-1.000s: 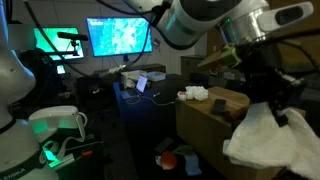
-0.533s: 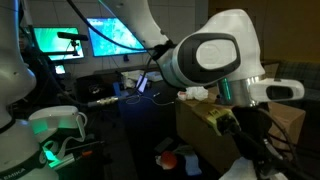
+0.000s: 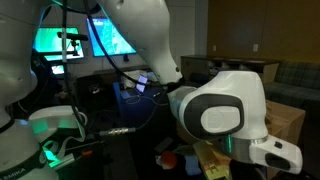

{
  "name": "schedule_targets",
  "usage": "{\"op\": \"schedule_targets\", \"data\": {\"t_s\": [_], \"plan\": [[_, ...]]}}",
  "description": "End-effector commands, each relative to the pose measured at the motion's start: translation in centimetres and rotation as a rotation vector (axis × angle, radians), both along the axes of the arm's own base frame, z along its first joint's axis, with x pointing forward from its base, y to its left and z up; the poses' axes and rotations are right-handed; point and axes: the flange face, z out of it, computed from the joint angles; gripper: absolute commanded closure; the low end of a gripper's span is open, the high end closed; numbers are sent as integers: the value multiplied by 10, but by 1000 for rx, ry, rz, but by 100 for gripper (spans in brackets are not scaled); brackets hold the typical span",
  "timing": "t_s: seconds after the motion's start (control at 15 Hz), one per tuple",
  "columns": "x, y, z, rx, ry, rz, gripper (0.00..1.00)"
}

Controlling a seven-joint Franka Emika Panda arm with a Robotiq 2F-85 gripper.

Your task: Swap the things on the box with the things on the table

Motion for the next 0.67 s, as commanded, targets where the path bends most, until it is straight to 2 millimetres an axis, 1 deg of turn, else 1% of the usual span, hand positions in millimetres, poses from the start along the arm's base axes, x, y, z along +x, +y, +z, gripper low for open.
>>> {"op": "schedule_targets", "data": {"t_s": [0.0,0.2,0.4,0.53,0.6], "plan": [[12,-17,-28,16,-4,7,98],[15,-23,-44,29,5,5,98],[17,-25,-52,33,10,2,98],[19,-23,-56,33,16,1,98],[19,-21,-56,36,18,4,66]]}}
